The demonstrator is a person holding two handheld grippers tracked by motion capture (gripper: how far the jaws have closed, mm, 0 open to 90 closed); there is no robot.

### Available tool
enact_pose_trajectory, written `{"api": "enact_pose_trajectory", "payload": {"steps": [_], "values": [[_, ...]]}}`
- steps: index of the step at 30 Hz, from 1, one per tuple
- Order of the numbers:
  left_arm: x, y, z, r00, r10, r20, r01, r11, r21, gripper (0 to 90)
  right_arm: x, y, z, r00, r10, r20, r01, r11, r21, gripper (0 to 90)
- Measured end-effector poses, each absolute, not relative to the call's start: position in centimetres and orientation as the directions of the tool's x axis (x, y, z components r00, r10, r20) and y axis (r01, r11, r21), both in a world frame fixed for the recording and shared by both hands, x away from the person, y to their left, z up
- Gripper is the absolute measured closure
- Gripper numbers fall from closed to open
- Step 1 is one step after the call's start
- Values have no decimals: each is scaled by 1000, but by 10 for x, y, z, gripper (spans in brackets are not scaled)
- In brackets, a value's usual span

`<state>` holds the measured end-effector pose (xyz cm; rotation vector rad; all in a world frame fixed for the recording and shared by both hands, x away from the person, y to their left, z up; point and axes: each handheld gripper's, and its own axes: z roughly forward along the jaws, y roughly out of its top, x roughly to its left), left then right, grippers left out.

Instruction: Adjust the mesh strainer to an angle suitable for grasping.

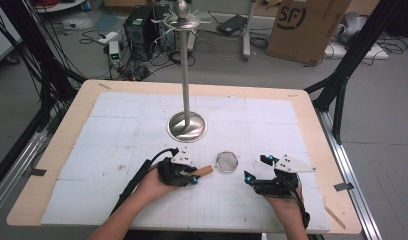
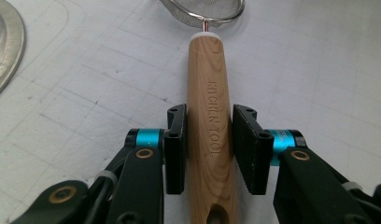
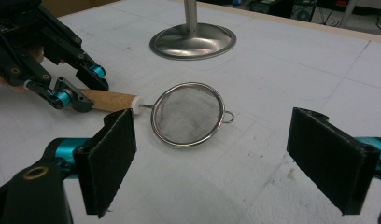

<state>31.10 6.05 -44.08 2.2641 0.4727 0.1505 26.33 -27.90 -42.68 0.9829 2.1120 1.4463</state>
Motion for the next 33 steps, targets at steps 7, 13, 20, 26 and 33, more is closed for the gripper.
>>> {"api": "enact_pose_trajectory", "payload": {"steps": [7, 13, 20, 26, 33], "values": [[307, 58, -441, 940, 337, -48, 258, -615, 745, 699, 262, -279, -426, -674, 736, 66, 326, 216, 920, 146], [305, 55, -442, 953, 299, -57, 238, -615, 752, 699, 262, -279, -425, -673, 736, 64, 324, 216, 921, 146], [301, 50, -442, 961, 272, -55, 219, -622, 752, 699, 262, -280, -424, -674, 736, 62, 322, 217, 922, 147], [294, 40, -441, 973, 222, -55, 187, -634, 750, 699, 262, -280, -424, -672, 737, 70, 328, 212, 921, 147], [291, 34, -440, 978, 206, -42, 164, -625, 763, 656, 262, -281, -424, -671, 739, 62, 320, 213, 923, 146]]}}
